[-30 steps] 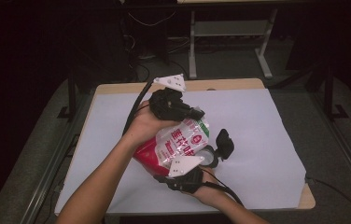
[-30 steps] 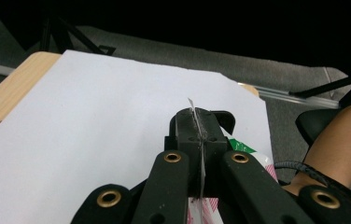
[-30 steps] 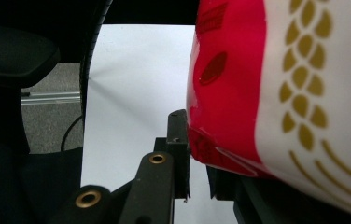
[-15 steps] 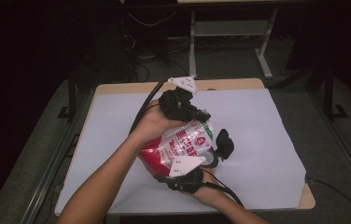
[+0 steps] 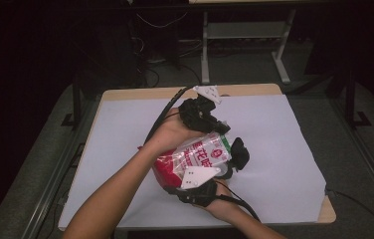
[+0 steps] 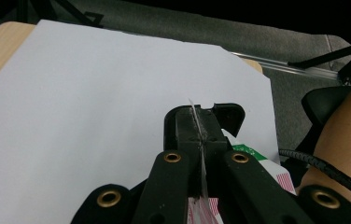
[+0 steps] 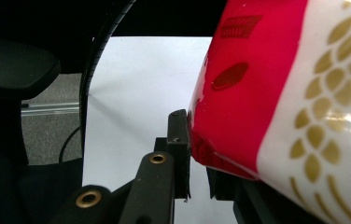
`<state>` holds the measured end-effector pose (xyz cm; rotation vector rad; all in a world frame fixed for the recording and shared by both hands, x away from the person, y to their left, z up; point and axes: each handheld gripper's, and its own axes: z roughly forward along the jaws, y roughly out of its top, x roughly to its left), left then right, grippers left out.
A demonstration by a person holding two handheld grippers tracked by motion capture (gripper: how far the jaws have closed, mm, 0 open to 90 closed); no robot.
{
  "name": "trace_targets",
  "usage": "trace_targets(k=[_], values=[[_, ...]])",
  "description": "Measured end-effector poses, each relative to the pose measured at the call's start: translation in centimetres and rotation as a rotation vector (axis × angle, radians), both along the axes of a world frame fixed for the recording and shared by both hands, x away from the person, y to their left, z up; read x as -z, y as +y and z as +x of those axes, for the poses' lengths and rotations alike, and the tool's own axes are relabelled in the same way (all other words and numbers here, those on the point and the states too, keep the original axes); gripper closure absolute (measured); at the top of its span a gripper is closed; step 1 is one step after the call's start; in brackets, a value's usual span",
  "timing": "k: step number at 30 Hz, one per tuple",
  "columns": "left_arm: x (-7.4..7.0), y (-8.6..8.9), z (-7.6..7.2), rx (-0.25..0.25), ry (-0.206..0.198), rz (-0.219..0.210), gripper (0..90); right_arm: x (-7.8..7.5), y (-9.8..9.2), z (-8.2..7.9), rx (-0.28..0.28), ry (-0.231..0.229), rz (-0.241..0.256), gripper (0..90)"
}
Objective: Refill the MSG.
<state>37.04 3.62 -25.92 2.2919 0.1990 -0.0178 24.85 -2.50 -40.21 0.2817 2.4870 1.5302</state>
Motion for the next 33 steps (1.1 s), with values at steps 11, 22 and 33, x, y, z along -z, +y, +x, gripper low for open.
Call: trace_targets(k=[11, 22, 33], values=[[0.5, -1.3, -0.1, -0.012, 0.016, 0.043, 90.0, -0.2, -0.3, -0.1, -0.012, 0.000, 0.036, 81.0], [1.3, -2.3, 0.4, -0.003, 0.016, 0.081, 90.0, -0.3, -0.4, 0.0, -0.021, 0.008, 0.066, 81.0], [1.7, -2.9, 0.5, -0.001, 0.024, 0.090, 90.0, -0.5, -0.6, -0.1, -0.021, 0.004, 0.079, 81.1]])
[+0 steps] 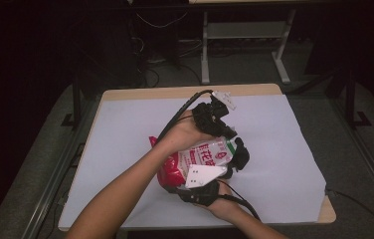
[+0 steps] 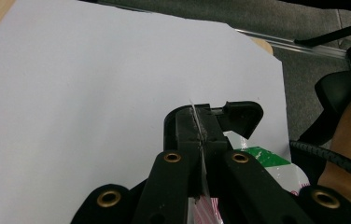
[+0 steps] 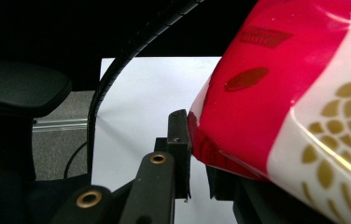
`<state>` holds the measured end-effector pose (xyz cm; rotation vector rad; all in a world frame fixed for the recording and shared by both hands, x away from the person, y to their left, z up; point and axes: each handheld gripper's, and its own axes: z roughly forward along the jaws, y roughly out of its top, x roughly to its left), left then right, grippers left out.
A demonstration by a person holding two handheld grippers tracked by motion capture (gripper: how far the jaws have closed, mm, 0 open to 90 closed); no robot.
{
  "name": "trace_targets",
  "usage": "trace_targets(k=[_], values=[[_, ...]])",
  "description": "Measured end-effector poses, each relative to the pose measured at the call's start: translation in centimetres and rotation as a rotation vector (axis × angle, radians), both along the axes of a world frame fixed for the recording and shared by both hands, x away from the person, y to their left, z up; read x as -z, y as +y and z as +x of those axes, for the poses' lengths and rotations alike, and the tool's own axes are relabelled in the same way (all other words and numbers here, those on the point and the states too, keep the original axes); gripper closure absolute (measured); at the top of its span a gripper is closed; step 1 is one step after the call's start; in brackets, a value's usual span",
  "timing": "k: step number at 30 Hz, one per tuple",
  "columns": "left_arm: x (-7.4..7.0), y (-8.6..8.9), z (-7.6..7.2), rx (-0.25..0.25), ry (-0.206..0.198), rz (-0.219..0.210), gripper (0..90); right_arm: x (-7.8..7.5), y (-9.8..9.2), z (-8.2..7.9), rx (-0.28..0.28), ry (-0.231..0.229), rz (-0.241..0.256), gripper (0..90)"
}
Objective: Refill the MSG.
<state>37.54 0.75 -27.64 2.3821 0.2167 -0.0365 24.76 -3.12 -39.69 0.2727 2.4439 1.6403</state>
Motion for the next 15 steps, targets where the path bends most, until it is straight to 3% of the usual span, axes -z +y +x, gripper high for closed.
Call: trace_targets(k=[15], values=[[0.34, -0.37, 0.24, -0.007, 0.015, 0.015, 90.0, -0.22, -0.21, 0.08, -0.005, -0.002, 0.022, 81.2]])
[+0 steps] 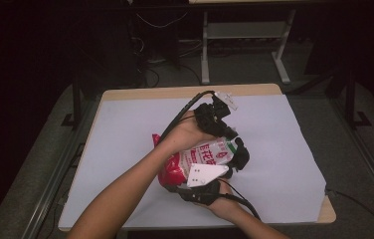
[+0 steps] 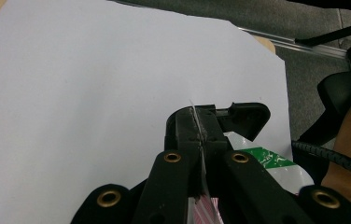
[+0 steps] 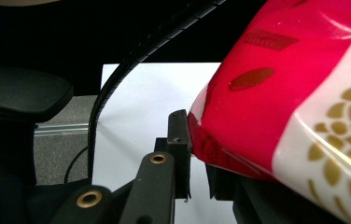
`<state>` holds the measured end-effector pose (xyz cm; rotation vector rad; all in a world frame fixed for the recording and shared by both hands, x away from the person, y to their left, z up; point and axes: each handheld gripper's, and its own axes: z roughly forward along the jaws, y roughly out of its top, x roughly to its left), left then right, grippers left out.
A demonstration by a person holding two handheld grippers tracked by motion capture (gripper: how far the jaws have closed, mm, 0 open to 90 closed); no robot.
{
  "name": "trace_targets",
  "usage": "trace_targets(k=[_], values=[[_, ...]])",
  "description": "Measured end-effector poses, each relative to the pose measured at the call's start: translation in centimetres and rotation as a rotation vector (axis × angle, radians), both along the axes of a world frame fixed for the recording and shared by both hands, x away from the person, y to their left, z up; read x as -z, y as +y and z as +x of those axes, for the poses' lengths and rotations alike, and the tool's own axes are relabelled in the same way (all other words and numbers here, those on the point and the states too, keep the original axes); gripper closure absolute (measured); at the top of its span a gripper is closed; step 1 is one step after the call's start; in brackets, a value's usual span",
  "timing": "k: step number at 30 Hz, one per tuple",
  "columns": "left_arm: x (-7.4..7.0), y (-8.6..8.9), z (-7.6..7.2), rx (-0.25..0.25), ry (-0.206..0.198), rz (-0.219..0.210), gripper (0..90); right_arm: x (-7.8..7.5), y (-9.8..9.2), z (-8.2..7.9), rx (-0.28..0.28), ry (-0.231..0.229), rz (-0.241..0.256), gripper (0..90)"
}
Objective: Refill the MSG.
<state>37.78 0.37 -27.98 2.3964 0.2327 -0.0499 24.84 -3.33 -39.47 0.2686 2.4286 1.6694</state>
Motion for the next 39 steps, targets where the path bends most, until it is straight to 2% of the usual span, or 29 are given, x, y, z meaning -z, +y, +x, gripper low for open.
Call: trace_targets(k=[2, 12, 13, 20, 25, 39], values=[[0.1, -0.1, 0.0, -0.010, 0.013, -0.008, 90.0, -0.1, 0.0, 0.0, 0.000, -0.007, 0.008, 81.2], [-0.1, -0.1, -0.2, -0.030, 0.023, -0.020, 90.0, -0.1, -0.1, 0.1, 0.005, -0.016, 0.023, 81.2], [-0.1, -0.2, -0.2, -0.026, 0.018, -0.007, 90.0, -0.1, -0.1, 0.1, 0.004, -0.016, 0.027, 81.2], [0.2, -0.8, -0.5, -0.021, 0.013, 0.013, 90.0, -0.3, -0.3, 0.2, -0.003, -0.022, 0.060, 81.2], [0.3, -1.0, -0.5, -0.026, 0.024, 0.015, 90.0, -0.3, -0.5, 0.2, -0.001, -0.020, 0.067, 81.2], [0.5, -1.1, -0.3, -0.036, 0.015, 0.039, 90.0, -0.4, -0.7, 0.2, -0.002, -0.021, 0.094, 81.3]])
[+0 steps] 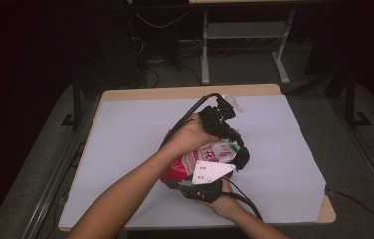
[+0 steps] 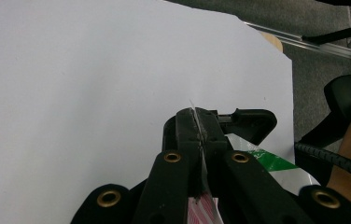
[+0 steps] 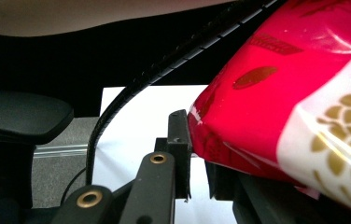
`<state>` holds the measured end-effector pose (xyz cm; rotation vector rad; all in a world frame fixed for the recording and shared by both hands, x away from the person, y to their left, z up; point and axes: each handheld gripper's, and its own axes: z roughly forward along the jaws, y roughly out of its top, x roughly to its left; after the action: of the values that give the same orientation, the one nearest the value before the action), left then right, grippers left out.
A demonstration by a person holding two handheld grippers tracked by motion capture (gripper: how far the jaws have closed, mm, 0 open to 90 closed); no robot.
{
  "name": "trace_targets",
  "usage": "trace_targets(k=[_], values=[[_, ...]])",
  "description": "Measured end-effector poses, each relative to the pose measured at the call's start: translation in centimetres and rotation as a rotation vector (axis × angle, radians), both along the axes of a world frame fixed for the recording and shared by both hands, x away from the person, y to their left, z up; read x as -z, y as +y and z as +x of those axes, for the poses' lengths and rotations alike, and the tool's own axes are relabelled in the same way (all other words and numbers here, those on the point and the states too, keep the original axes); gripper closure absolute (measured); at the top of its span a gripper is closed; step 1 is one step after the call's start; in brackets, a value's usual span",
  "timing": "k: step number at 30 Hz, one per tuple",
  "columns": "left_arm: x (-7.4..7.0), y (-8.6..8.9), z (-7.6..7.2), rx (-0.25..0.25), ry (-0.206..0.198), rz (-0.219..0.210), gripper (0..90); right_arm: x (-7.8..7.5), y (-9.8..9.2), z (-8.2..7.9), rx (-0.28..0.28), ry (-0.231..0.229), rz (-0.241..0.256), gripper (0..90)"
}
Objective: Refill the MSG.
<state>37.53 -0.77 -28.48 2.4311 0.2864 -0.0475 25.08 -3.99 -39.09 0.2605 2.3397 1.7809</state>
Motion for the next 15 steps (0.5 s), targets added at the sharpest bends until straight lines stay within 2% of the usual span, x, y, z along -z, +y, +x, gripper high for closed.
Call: trace_targets(k=[15], values=[[0.19, -0.01, 0.30, -0.021, 0.005, 0.002, 90.0, -0.16, -0.14, 0.05, -0.001, -0.013, 0.023, 81.3]])
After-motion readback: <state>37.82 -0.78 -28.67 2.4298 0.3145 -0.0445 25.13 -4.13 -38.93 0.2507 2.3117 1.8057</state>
